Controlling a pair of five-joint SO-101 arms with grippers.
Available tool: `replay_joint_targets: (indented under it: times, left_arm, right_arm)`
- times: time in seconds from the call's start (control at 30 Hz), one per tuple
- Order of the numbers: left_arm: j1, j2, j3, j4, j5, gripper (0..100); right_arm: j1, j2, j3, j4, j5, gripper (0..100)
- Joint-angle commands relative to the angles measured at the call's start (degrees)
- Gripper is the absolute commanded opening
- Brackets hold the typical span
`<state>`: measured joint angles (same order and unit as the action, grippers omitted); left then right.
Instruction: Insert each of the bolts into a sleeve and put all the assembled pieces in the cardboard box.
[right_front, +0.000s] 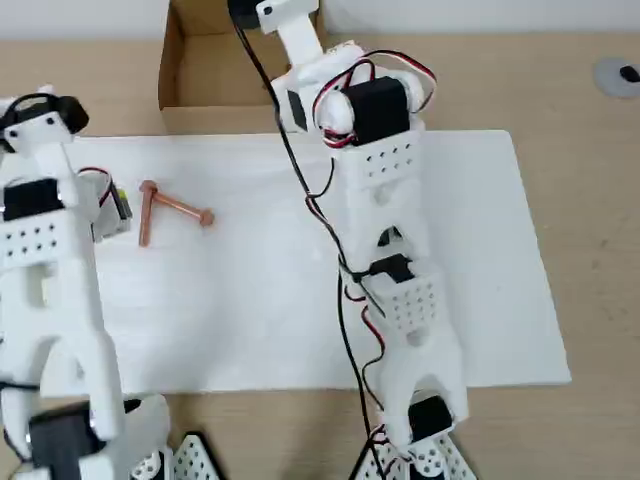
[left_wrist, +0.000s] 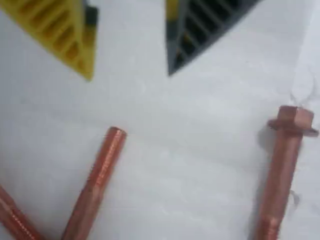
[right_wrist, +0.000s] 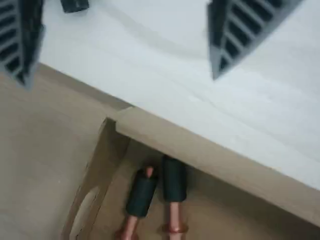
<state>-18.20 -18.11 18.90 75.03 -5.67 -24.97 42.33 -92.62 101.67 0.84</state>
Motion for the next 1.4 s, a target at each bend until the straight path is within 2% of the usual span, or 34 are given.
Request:
replay_joint_targets:
  times: [0.0,0.33,0.6,0.9,1.37]
  left_arm:
    - [0.79,4.00,-5.63,-0.09,-1.93,11]
    - [0.88,17.54,-13.63,-2.20,-5.54,11]
    - [1.67,25.98,-14.95,-3.25,-7.56,11]
    - [5.10,27.21,-15.91,-5.45,-7.47,11]
    - [2.99,27.38,-14.68,-13.45,-7.56,11]
  right_arm:
    - [0.57,-5.49,-2.86,0.79,0.18,26.8]
    - [0.40,-7.08,-2.86,0.79,0.18,26.8]
    - [0.22,-7.16,-2.59,0.79,0.18,26.8]
    - [0.22,-7.16,-2.59,0.79,0.09,26.8]
    - [0.31,-7.08,-2.59,0.79,0.09,26.8]
